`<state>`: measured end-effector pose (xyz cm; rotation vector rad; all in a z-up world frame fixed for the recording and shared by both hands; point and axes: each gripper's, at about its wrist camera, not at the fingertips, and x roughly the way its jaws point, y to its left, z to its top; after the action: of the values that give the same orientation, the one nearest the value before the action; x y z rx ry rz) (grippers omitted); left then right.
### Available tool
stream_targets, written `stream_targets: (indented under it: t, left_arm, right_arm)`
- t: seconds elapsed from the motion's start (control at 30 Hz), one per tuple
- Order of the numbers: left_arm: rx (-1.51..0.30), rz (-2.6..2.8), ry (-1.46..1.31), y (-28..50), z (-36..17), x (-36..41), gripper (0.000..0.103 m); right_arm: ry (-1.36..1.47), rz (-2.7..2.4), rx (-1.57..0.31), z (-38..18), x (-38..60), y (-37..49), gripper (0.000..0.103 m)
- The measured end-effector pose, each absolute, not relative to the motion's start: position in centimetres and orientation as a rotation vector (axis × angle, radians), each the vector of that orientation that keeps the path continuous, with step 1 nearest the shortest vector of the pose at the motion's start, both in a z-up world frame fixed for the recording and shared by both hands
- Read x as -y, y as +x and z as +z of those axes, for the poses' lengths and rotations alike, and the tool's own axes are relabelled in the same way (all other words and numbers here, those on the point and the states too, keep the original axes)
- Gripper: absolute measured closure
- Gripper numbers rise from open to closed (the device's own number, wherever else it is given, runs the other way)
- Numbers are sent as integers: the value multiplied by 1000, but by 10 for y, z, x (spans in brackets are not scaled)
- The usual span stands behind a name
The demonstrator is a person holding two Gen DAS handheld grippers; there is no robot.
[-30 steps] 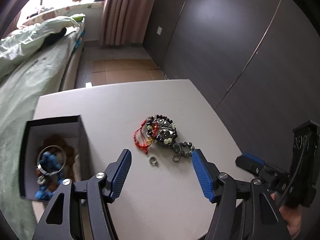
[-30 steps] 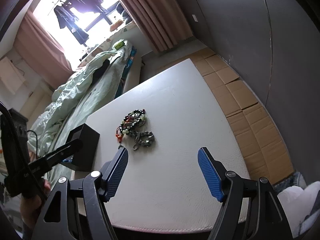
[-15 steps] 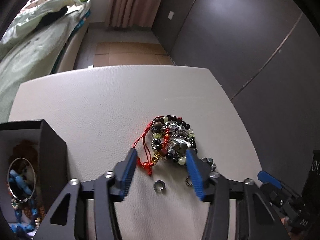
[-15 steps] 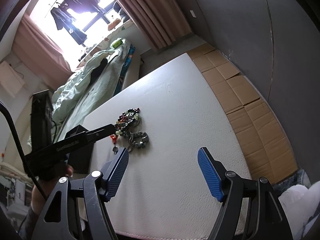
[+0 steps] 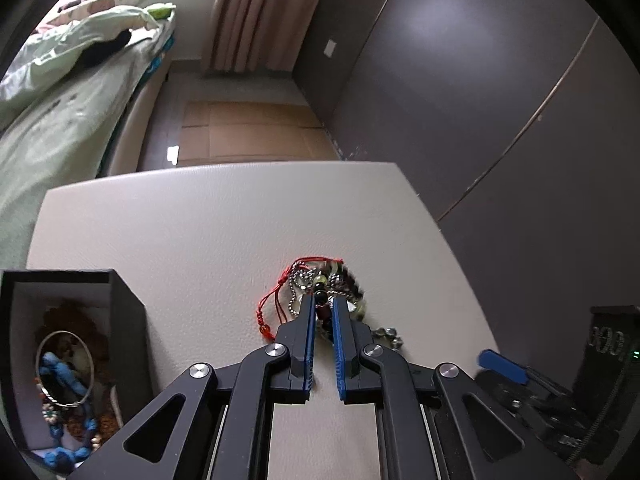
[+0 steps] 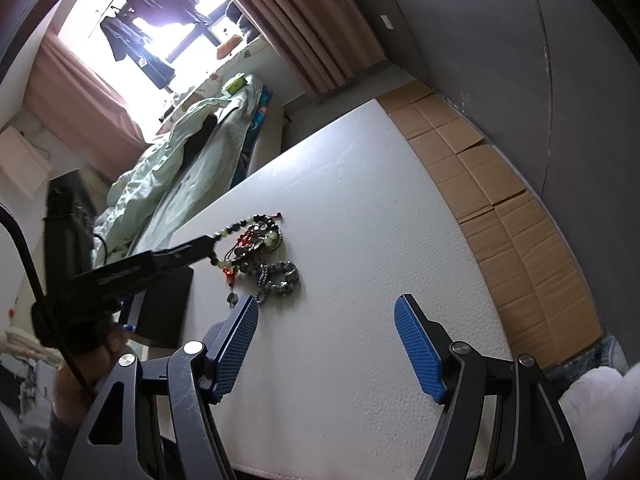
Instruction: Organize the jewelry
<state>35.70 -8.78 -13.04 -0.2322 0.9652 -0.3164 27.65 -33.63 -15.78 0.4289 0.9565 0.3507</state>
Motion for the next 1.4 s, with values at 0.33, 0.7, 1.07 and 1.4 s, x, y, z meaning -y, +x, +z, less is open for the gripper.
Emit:
stream_targets:
  t: [0.33, 0.7, 1.07, 1.4]
  left_arm:
    - [-910, -337, -237, 352, -101, 72, 95]
    - [-865, -317, -254, 334, -83, 50, 95]
    - [-842, -293, -294, 322, -78, 28, 95]
    - [-806, -281, -323, 307, -68, 7, 95]
  right_arm:
    - [379, 386, -977, -160, 316, 291, 36]
    - [138, 429, -1032, -169, 278, 325, 56]
    - [-229, 432, -1068, -168, 229, 327, 68]
    - [-94, 473, -1062, -151, 249, 320, 102]
